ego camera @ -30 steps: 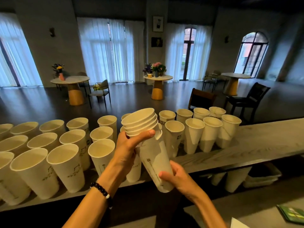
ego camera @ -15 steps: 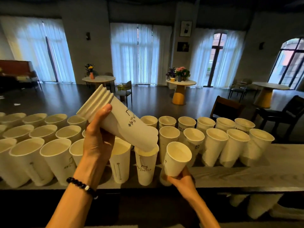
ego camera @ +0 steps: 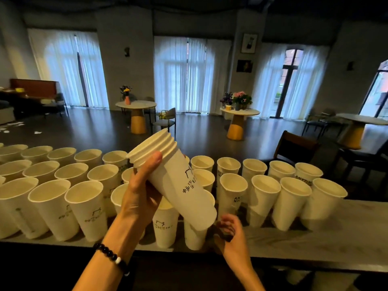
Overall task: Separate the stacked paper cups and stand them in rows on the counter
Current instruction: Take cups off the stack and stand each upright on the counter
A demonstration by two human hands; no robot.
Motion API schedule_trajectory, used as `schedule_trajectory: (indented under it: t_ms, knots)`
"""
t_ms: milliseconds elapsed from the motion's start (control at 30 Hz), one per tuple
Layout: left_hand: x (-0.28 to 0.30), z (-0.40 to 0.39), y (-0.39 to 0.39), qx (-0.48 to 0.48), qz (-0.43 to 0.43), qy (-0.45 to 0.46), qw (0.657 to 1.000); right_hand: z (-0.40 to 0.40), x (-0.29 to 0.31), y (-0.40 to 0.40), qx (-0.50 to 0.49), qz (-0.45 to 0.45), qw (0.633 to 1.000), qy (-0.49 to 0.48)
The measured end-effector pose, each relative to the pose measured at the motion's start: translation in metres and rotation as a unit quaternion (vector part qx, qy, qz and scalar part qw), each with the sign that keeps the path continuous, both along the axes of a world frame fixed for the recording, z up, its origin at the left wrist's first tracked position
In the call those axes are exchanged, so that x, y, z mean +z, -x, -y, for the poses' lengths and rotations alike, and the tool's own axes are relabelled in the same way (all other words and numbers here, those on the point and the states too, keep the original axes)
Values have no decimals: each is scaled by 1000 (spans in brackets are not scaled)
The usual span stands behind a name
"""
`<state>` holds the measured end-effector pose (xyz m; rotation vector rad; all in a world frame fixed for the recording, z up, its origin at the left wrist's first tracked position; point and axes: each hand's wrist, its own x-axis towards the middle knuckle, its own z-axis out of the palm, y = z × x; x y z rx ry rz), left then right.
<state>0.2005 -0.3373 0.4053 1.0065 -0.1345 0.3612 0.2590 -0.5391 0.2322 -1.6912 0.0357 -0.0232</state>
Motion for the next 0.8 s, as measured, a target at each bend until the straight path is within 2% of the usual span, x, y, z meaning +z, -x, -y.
schedule_trajectory:
  t_ms: [67, 100, 200, 267, 367, 633, 733, 800]
  knots:
    - [4, 19, -3, -42, 0, -22, 999, 21, 23, 7, -37, 48, 998, -24]
    - [5, 33, -6, -74, -2, -37, 997, 33, 40, 13, -19, 61, 997, -53]
    - [3, 70, -10, -160, -8, -99, 982, 57, 77, 23, 148, 29, 980, -129]
    - [-2, 93, -13, -159, -19, -144, 977, 64, 93, 28, 224, -6, 959, -171]
    - [-8, 111, -19, -112, -29, -154, 981, 72, 99, 31, 271, -26, 948, -165]
    - [-18, 122, -26, -56, 10, -218, 974, 86, 83, 26, 237, -8, 966, -106]
    - [-9, 110, -34, -7, 21, -175, 984, 89, 64, 13, 181, 14, 983, -24]
    - [2, 98, -38, 5, 39, -118, 992, 90, 44, 5, 141, 16, 990, -27]
